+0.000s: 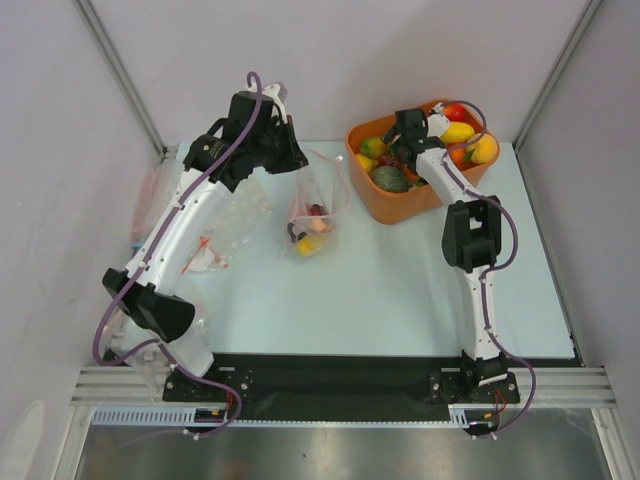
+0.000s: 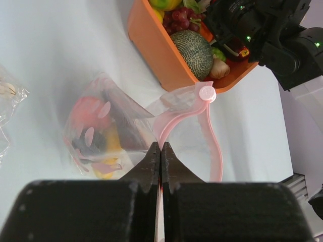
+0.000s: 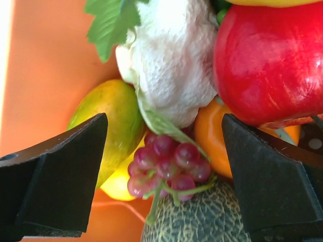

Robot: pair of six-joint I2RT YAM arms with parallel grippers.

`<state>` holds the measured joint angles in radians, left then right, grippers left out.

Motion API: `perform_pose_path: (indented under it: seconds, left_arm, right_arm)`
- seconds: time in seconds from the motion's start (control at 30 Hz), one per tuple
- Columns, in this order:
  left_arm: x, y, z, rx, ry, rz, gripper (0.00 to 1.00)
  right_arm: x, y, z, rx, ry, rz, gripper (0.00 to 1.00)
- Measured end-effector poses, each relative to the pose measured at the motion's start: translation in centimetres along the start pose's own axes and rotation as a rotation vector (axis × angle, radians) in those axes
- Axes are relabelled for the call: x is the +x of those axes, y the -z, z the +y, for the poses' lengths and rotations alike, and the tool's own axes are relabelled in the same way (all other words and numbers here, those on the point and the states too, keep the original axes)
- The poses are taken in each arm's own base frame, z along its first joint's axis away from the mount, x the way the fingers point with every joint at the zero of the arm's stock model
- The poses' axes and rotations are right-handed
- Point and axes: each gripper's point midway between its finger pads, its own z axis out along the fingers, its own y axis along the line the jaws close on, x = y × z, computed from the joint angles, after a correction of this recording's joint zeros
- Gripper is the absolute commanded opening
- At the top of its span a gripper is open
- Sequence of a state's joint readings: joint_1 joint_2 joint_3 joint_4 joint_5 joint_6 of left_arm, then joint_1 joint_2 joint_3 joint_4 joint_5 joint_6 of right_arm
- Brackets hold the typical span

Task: Place the food in the zip-top bag and seal the zipper
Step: Pick up the fake vegetable from the bin.

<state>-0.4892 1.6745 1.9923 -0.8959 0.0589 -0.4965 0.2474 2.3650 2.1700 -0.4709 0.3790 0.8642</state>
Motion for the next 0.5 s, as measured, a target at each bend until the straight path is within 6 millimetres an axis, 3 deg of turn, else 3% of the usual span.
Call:
perform_pose_path:
  seconds: [0.3, 0.43, 0.5]
  left_arm:
    - [0.0, 0.0, 0.0, -0.001, 0.0, 0.001, 0.0]
    - [0.2, 0.0, 0.1, -0.005, -0.001, 0.006, 0.0]
    - [0.2, 0.0, 0.2, -0.006, -0.002, 0.007, 0.0]
  right_arm:
    - [-0.3, -2.0, -0.7, 0.066, -0.018, -0.084, 0.97]
    - [-0.6, -2.8, -0.5, 0.066, -0.058, -0.096, 0.76]
    - [-0.6, -3.3, -0.7, 0.067, -0.072, -0.094, 0.54]
